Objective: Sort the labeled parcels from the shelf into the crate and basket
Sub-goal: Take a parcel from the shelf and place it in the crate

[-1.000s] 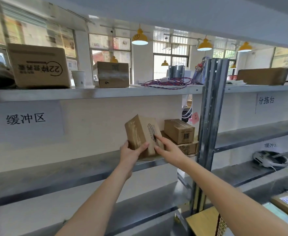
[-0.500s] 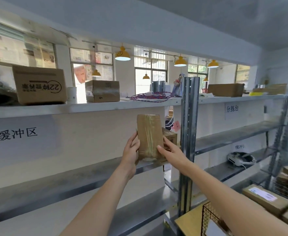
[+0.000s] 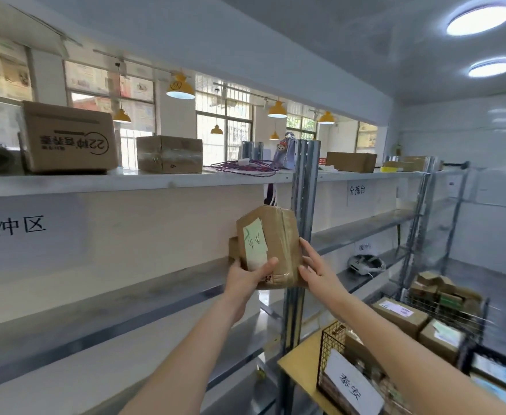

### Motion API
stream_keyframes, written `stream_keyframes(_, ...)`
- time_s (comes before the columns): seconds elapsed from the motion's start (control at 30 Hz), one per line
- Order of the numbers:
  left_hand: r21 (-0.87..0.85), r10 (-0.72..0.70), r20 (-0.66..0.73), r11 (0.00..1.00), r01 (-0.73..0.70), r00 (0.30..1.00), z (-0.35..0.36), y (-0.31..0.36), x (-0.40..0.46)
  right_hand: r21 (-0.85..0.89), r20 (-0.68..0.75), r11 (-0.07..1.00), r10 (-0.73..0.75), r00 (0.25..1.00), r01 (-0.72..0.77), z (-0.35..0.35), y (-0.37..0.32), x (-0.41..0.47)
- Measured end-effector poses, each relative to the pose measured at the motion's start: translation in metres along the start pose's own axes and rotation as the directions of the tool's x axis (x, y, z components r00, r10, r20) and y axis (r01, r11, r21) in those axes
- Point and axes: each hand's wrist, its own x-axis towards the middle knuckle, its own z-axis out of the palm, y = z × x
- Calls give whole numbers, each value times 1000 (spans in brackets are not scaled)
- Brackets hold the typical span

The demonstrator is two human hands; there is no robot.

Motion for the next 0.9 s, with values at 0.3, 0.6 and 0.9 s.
stream_keyframes(0.3,-13,10,31,1000,-9,999,41,-28,-30,-109,-151,986,112,982,-129,-32,11,-60)
stream_keyframes(0.6,39,-27,216,999,19,976,137,-47,-26,-59,-284,969,215,934,-241,-113,24,-96)
stream_keyframes(0.9,-29,-193,426,974,226,884,293,-91,-3,76,-439,932,350,827,-354,-254,76,-139)
